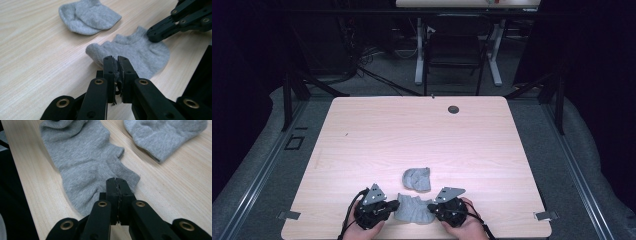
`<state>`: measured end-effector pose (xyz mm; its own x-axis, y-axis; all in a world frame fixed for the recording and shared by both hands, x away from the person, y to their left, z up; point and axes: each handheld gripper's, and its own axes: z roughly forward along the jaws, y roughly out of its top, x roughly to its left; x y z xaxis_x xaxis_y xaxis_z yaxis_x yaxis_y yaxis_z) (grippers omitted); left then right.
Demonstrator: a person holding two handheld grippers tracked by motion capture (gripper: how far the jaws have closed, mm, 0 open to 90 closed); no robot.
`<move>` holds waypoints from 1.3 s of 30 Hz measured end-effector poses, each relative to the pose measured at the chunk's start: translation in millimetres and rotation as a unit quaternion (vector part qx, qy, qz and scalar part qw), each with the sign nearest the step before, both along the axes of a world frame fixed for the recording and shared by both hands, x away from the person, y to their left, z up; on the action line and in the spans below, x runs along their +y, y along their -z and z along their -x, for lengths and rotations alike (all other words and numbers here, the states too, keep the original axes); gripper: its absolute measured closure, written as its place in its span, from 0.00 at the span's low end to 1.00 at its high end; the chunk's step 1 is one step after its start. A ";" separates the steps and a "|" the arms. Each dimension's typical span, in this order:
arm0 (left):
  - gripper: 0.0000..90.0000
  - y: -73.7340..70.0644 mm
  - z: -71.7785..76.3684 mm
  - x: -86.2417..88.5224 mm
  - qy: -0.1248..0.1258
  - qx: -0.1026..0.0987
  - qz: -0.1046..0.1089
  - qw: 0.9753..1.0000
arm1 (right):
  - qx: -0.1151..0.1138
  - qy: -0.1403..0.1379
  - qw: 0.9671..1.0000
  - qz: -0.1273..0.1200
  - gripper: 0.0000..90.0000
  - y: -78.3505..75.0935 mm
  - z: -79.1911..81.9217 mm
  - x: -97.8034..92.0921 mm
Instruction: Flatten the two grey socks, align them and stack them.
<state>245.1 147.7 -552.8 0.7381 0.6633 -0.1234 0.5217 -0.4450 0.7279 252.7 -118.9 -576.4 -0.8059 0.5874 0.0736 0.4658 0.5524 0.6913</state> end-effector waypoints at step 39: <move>0.74 22.2 -15.7 -3.2 0.010 -0.002 -0.020 1.000 | -0.018 0.012 1.000 -0.011 0.90 -1.1 -3.7 6.1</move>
